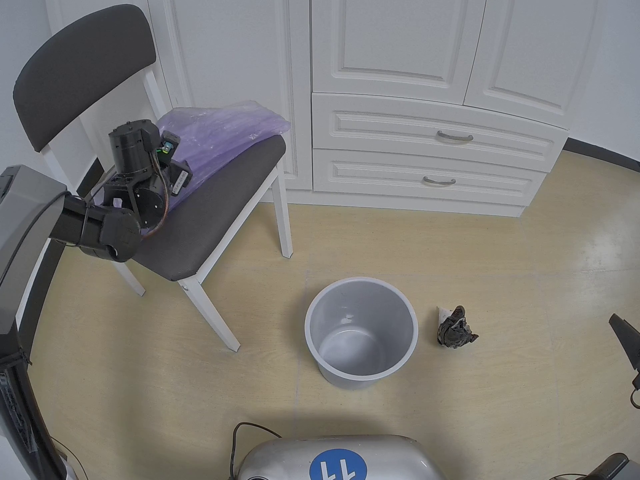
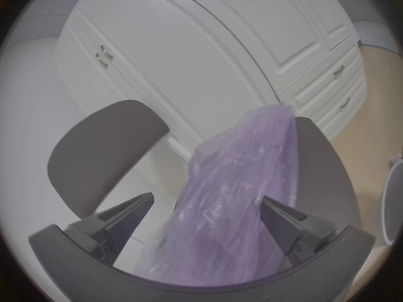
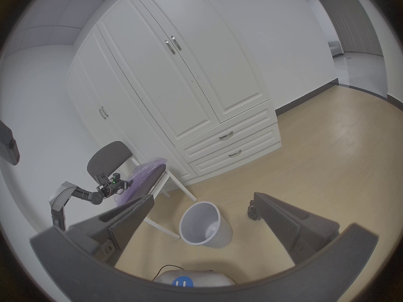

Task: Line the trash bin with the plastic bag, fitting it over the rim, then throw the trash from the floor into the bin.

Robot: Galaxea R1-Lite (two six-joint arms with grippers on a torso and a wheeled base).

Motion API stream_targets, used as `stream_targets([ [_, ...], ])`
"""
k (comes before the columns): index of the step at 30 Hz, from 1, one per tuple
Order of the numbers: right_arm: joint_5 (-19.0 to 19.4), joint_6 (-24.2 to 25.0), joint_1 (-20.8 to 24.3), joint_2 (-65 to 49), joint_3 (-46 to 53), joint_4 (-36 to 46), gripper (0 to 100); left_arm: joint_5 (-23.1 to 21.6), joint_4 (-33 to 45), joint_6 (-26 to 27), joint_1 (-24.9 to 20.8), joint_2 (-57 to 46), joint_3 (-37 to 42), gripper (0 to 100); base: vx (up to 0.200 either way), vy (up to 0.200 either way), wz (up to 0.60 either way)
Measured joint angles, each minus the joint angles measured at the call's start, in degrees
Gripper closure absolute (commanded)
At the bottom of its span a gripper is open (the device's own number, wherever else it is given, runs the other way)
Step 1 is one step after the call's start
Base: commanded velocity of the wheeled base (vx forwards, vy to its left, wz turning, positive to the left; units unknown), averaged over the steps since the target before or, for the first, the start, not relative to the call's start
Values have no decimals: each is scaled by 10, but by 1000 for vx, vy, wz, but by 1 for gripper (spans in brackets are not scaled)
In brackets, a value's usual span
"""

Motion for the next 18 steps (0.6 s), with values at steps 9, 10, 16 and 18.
stream_targets([
  [9, 0, 0, 0, 0, 0, 3, 0, 10, 0, 20, 17, -23, -21, 0, 0, 0, 0],
  [10, 0, 0, 0, 0, 0, 4, 0, 9, 0, 20, 16, -24, -17, 0, 0, 0, 0],
  [16, 1, 2, 0, 0, 0, 5, 0, 10, 1, 20, 17, -19, -7, 0, 0, 0, 0],
  [18, 1, 2, 1, 0, 0, 5, 0, 10, 2, 21, 19, -15, -7, 100, 0, 0, 0],
])
